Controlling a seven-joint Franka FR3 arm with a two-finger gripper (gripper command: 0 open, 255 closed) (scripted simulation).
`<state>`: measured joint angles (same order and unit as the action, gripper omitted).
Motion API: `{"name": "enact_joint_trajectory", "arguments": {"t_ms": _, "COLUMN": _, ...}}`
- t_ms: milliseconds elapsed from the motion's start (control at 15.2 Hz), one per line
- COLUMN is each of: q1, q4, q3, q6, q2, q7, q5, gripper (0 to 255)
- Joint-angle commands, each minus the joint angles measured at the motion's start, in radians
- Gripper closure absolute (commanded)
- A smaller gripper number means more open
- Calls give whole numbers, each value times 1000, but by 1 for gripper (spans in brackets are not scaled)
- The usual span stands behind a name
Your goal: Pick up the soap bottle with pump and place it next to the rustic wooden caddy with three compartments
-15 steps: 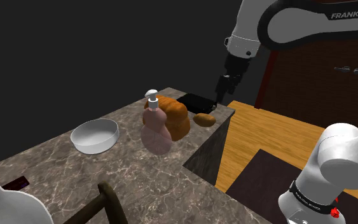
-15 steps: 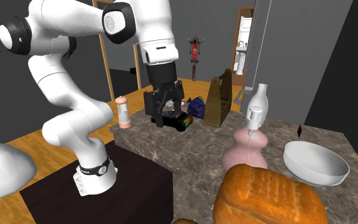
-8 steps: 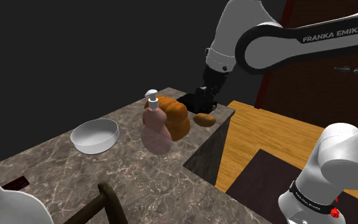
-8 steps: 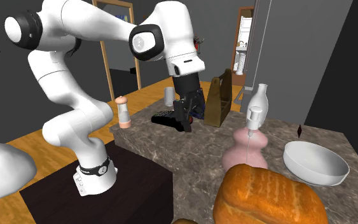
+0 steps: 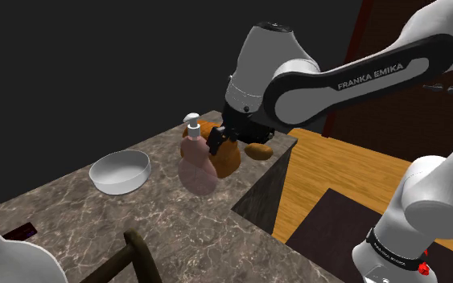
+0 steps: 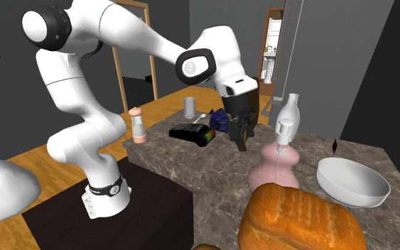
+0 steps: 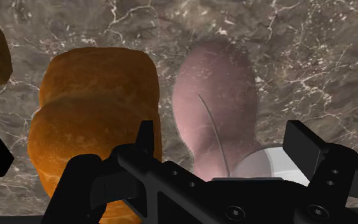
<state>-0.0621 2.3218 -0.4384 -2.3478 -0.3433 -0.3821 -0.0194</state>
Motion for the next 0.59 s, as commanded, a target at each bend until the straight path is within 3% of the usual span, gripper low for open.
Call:
{"name": "enact_joint_trajectory", "arguments": {"t_ms": 0, "q1": 17, "q4": -27, "q3": -39, "q6": -62, "q2": 64, "q7": -51, "q5": 45, "gripper": 0}}
{"name": "enact_joint_trajectory", "arguments": {"t_ms": 528, "q1": 48, "q4": -30, "q3": -77, "q6": -167, "q2": 174, "q7": -122, "q5": 134, "gripper": 0}}
